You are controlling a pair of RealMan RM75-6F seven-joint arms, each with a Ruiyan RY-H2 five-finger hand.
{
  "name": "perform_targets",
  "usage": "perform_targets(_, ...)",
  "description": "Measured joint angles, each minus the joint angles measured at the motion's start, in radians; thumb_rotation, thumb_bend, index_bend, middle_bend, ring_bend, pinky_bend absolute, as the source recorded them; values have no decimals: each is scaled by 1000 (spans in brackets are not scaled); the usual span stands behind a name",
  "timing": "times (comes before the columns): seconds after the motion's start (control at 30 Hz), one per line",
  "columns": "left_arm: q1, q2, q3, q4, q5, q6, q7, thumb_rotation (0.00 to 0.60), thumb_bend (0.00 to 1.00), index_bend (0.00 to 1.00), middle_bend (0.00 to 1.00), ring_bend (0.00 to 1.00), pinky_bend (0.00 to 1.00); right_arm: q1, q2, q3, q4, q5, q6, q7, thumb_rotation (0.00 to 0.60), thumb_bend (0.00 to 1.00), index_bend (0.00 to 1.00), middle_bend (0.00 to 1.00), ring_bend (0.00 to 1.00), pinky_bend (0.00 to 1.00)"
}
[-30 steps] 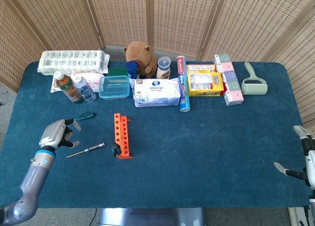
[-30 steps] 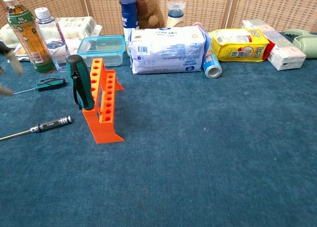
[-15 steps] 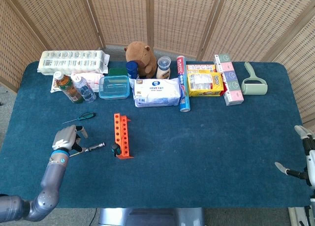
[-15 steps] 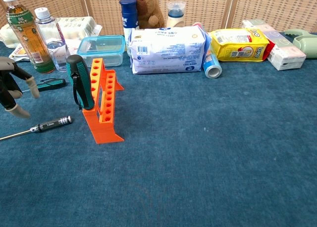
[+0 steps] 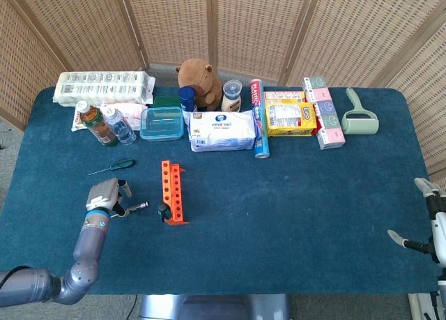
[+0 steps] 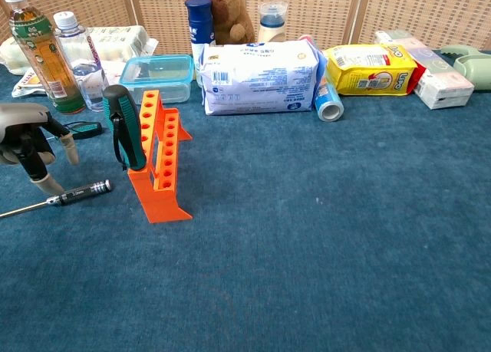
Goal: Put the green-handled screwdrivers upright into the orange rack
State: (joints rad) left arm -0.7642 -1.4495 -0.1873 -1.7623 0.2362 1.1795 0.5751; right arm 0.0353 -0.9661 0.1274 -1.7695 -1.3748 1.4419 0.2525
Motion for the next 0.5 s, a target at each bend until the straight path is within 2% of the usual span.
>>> perform_targets(0.5,-11,-54,-23,49,-30,-12,16,600,145,503,962,970,1000,-3,5,2,3,2,4,14,600,84,59,60,4,0)
